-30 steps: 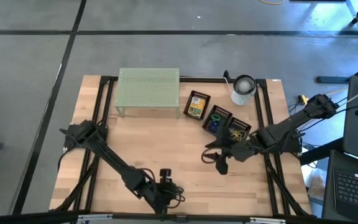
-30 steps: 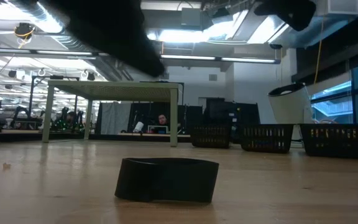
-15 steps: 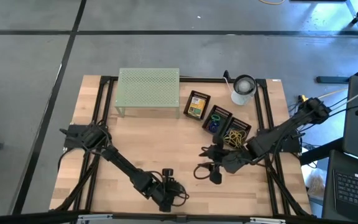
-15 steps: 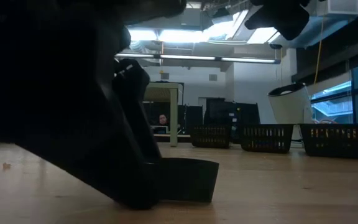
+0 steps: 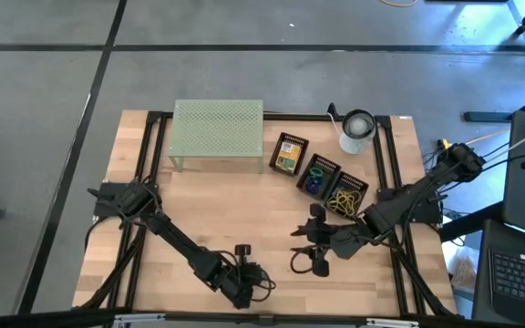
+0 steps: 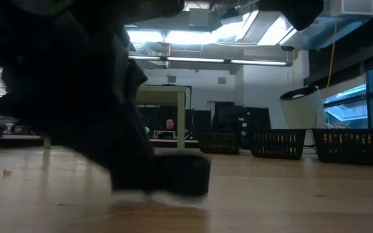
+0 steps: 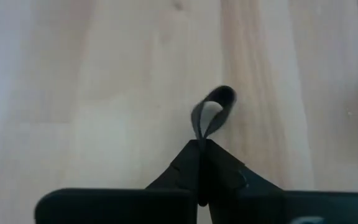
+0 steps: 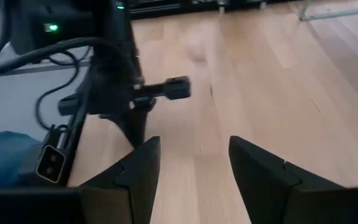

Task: Pick & Place Office Desk Supplies
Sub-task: Put the black rubber band into the bottom black bin

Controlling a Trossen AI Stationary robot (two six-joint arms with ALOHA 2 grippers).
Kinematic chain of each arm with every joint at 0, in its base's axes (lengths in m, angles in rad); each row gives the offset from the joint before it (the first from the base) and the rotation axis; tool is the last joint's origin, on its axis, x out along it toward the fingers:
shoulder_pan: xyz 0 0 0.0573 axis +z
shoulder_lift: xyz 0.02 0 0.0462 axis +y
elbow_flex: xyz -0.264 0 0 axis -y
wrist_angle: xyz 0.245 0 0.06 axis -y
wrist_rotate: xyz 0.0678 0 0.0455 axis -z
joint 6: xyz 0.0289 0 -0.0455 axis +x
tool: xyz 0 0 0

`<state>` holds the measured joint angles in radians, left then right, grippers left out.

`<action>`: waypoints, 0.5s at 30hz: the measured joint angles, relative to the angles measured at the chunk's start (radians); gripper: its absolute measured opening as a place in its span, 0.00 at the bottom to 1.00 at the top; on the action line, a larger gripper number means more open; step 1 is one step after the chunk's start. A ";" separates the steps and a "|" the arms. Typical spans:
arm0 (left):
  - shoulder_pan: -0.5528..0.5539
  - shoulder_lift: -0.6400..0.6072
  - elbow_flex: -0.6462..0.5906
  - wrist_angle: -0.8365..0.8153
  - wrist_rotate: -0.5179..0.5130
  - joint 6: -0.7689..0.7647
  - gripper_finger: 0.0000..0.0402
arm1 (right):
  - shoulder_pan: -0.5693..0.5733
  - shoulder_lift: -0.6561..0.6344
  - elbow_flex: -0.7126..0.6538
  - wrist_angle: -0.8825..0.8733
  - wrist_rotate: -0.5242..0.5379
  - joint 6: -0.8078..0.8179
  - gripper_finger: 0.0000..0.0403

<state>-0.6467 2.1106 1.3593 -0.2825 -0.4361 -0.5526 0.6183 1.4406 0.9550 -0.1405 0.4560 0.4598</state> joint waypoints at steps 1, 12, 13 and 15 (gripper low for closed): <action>0.001 -0.010 -0.001 -0.006 -0.015 -0.001 0.01 | 0.005 0.000 0.000 0.005 0.000 -0.010 0.48; -0.008 -0.256 0.001 -0.018 -0.342 0.057 0.01 | 0.061 0.000 0.000 0.100 -0.003 -0.192 0.48; -0.008 -0.281 0.002 -0.010 -0.379 0.074 0.01 | 0.064 0.000 0.000 0.107 -0.003 -0.206 0.48; -0.013 -0.328 0.002 0.016 -0.453 0.117 0.01 | 0.069 0.000 0.000 0.117 -0.003 -0.217 0.48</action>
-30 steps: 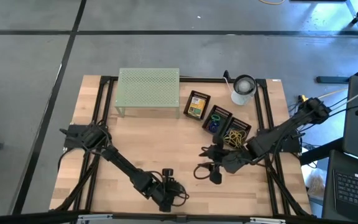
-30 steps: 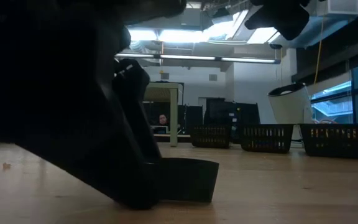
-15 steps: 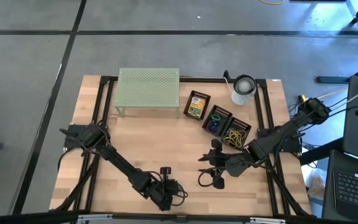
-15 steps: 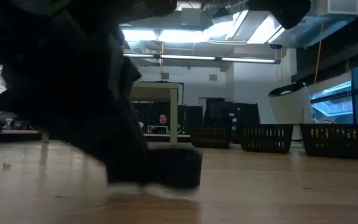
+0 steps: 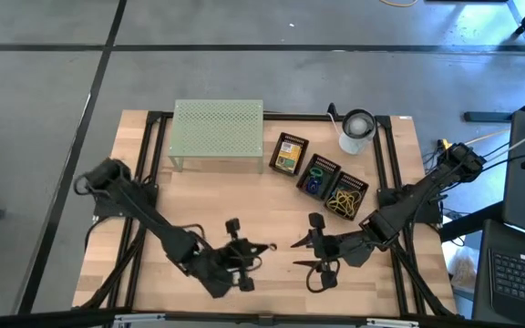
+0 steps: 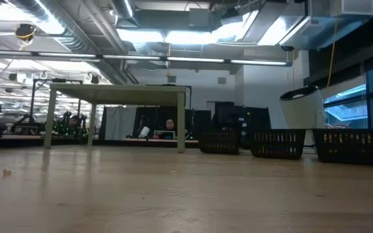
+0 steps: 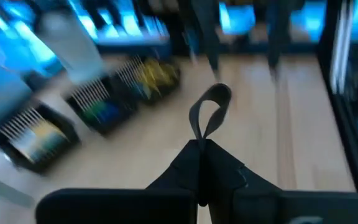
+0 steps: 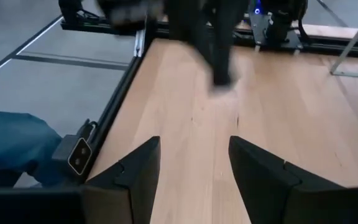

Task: Pick & Place Office Desk Supplies
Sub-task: Put the black rubber band into the bottom black bin

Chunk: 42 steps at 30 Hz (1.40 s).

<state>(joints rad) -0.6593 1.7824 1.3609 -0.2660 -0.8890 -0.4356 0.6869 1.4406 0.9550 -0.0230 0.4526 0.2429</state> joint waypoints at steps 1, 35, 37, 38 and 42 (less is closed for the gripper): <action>-0.004 -0.024 0.000 0.022 -0.036 0.023 0.01 | 0.002 0.000 0.000 0.006 0.000 -0.001 0.48; 0.011 -0.062 0.001 0.376 -0.074 0.213 0.02 | -0.034 0.000 0.000 0.520 0.037 -0.392 0.48; 0.025 -0.046 0.001 0.398 -0.075 0.212 0.01 | -0.043 0.000 0.000 0.521 0.019 -0.387 0.48; 0.029 -0.040 0.001 0.404 -0.074 0.214 0.01 | -0.046 0.000 0.000 0.521 0.011 -0.385 0.48; 0.047 -0.025 0.001 0.466 -0.056 0.257 0.01 | -0.048 0.000 0.000 0.516 0.002 -0.373 0.47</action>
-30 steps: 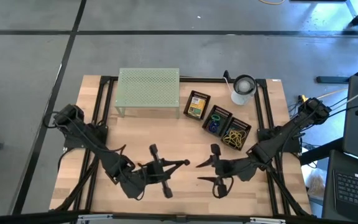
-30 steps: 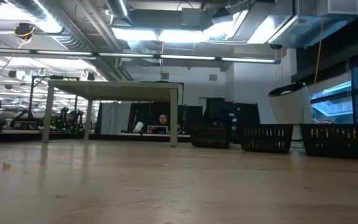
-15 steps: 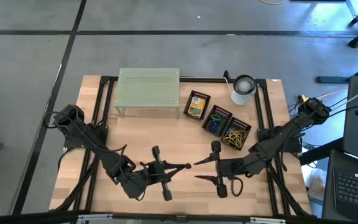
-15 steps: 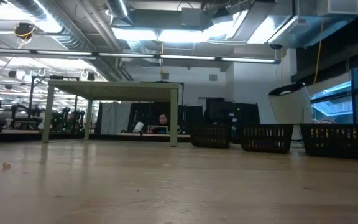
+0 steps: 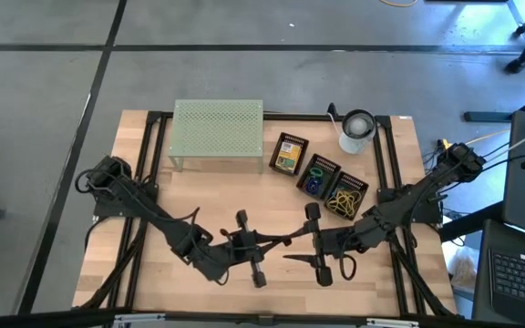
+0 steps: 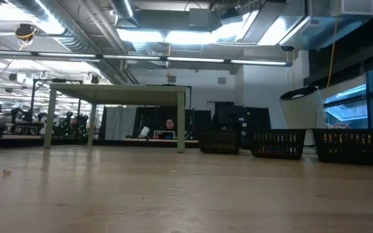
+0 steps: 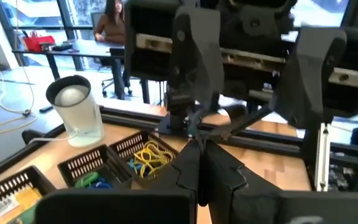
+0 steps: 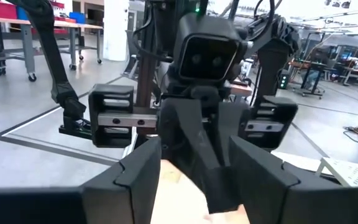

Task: Pick & Place Office Desk Supplies
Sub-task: Put the black rubber band into the bottom black bin

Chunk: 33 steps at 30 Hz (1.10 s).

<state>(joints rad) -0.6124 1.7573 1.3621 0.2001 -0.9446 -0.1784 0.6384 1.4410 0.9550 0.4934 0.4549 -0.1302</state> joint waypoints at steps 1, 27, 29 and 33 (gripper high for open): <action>0.000 0.000 0.000 0.012 0.002 0.009 0.01 | 0.000 0.000 0.000 0.000 0.000 0.004 0.46; -0.010 0.000 0.000 0.036 0.034 0.061 0.02 | 0.000 0.000 0.000 -0.023 0.004 0.089 0.01; -0.012 0.000 0.000 0.036 0.053 0.061 0.02 | 0.000 0.000 0.000 -0.023 0.005 0.086 0.02; -0.023 0.000 0.000 0.035 0.053 0.061 0.02 | 0.000 0.000 0.000 -0.023 0.004 0.065 0.12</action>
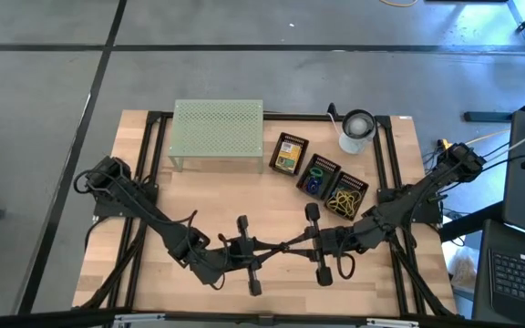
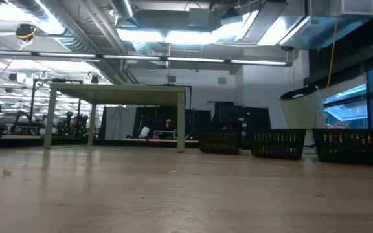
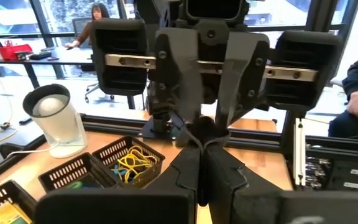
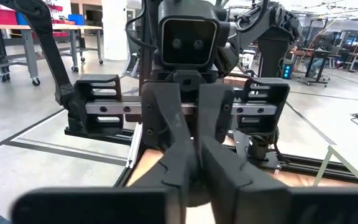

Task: Pick & Place Office Desk Supplies
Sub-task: Put the black rubber band into the bottom black bin

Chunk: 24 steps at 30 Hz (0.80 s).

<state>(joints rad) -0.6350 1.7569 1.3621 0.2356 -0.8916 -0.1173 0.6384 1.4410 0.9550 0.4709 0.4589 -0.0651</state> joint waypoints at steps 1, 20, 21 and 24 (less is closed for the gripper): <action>-0.003 0.000 0.000 0.000 0.000 0.000 0.02 | 0.000 0.000 0.000 0.000 -0.004 -0.002 0.15; -0.004 -0.001 0.000 0.001 -0.007 0.000 0.02 | 0.000 0.000 0.000 -0.038 -0.006 0.062 0.58; -0.004 -0.001 0.000 0.001 -0.007 0.000 0.02 | 0.000 0.000 0.000 -0.038 -0.006 0.067 0.57; -0.004 -0.001 0.000 0.001 -0.007 0.000 0.02 | 0.000 0.000 0.000 -0.039 -0.006 0.083 0.52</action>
<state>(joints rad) -0.6388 1.7561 1.3621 0.2363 -0.8989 -0.1169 0.6380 1.4406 0.9550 0.4321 0.4529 0.0177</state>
